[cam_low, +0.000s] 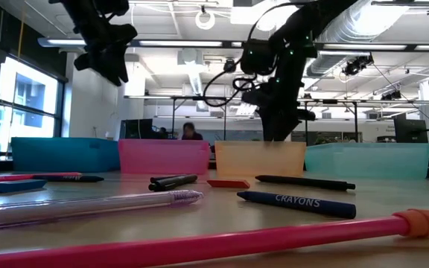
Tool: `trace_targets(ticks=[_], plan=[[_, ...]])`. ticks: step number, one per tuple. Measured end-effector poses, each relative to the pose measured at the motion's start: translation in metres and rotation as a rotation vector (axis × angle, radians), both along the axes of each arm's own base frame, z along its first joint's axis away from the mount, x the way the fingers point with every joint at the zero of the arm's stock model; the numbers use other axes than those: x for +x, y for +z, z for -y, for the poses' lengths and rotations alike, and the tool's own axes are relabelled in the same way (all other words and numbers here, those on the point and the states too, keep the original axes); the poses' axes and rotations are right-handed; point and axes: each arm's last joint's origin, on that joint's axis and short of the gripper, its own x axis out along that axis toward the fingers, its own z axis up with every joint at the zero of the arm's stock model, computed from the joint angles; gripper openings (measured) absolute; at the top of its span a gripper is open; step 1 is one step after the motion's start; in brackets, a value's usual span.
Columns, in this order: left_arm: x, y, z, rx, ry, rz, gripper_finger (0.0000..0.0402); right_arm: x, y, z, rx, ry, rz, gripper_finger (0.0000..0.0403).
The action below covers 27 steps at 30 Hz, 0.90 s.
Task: Sort crayons/erasers/pens/pencils in bins
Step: Put the blue eraser into the pink bin
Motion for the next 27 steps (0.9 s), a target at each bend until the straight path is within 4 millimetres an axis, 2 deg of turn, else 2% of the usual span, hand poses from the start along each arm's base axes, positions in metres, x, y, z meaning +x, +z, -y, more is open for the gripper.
trace_targets(ticks=[10, 19, 27], plan=[[-0.003, -0.003, 0.004, -0.049, 0.000, -0.039, 0.0171, 0.007, 0.038, -0.018, -0.082, 0.063, 0.043, 0.0117], [0.004, -0.004, 0.012, -0.099, 0.043, -0.001, 0.0184, -0.019, 0.074, -0.028, -0.122, -0.050, 0.071, 0.0117], [0.019, -0.005, 0.026, -0.113, -0.024, 0.006, 0.0184, -0.042, 0.091, -0.026, -0.144, -0.173, 0.054, 0.0117]])
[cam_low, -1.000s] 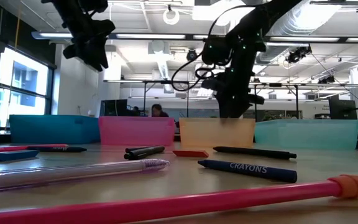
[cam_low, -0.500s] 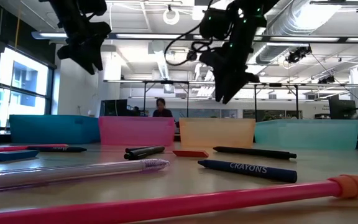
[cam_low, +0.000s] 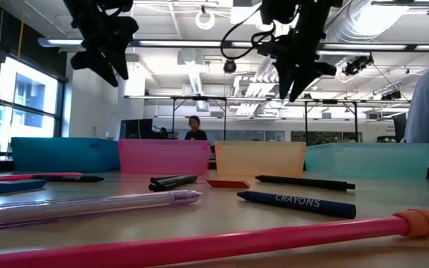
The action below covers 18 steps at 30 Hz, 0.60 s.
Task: Sort crayons/erasers/pens/pencils in bins
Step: Put the blue eraser into the pink bin
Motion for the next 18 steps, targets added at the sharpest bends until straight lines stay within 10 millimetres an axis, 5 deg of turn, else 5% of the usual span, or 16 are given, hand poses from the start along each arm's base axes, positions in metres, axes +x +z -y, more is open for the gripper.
trace_targets(ticks=[18], plan=[[0.023, -0.006, 0.069, -0.137, -0.222, -0.096, 0.0184, -0.008, 0.002, 0.004, 0.009, -0.094, -0.013, 0.0117]])
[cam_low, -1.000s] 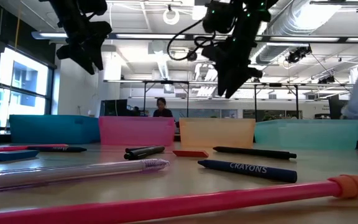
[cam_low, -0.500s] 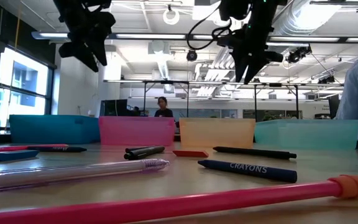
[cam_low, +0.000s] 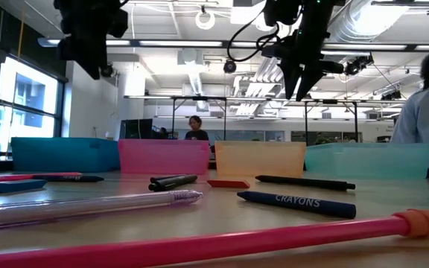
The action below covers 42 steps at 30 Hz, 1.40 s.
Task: Sort crayons/erasers/pens/pencils in bins
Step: Put the blue eraser into the pink bin
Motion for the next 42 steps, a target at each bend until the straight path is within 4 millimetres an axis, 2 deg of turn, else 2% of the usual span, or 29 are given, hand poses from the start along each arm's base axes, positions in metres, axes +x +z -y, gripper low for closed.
trace_targets(ticks=[8, 16, 30, 37, 42], plan=[[0.008, 0.000, 0.032, -0.017, 0.075, 0.011, 0.0184, -0.001, 0.000, 0.000, -0.015, 0.068, -0.032, 0.0117], [0.020, -0.009, 0.070, -0.052, 0.254, 0.011, 0.0184, -0.001, -0.001, -0.002, 0.012, 0.258, -0.076, 0.0117], [0.061, -0.064, 0.126, -0.124, 0.455, -0.135, 0.0184, -0.002, -0.002, -0.005, 0.028, 0.463, -0.121, 0.0117], [0.075, -0.091, 0.143, -0.136, 0.521, -0.177, 0.0184, -0.002, -0.002, -0.005, 0.013, 0.504, -0.134, 0.0117], [0.082, -0.107, 0.149, -0.136, 0.577, -0.219, 0.0184, -0.002, -0.002, -0.005, 0.009, 0.511, -0.133, 0.0117]])
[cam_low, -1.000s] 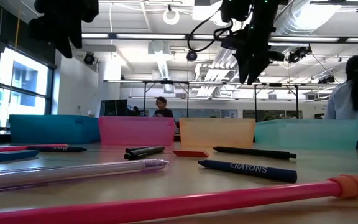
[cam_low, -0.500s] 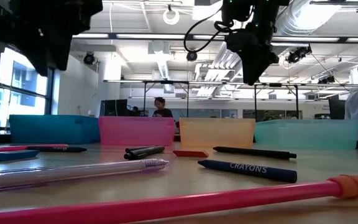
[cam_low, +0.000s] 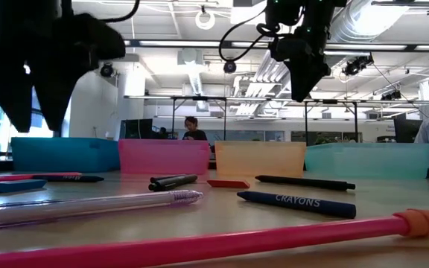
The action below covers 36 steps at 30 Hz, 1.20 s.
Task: Sort crayons/erasers/pens/pencils in bins
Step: Put the blue eraser into the pink bin
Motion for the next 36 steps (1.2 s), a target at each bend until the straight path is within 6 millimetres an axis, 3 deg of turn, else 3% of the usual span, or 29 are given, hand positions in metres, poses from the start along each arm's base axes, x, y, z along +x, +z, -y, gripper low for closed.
trace_targets(ticks=[25, 31, 36], plan=[[0.022, -0.061, 0.013, -0.074, 0.053, -0.131, 0.0184, 0.001, 0.000, 0.000, -0.015, 0.040, -0.001, 0.0117], [0.024, -0.062, 0.014, -0.079, 0.053, -0.123, 0.0178, 0.001, 0.000, 0.000, -0.014, 0.041, -0.003, 0.0117], [0.025, -0.063, 0.014, -0.080, 0.028, -0.116, 0.0144, 0.001, 0.000, 0.000, -0.014, 0.042, -0.003, 0.0117]])
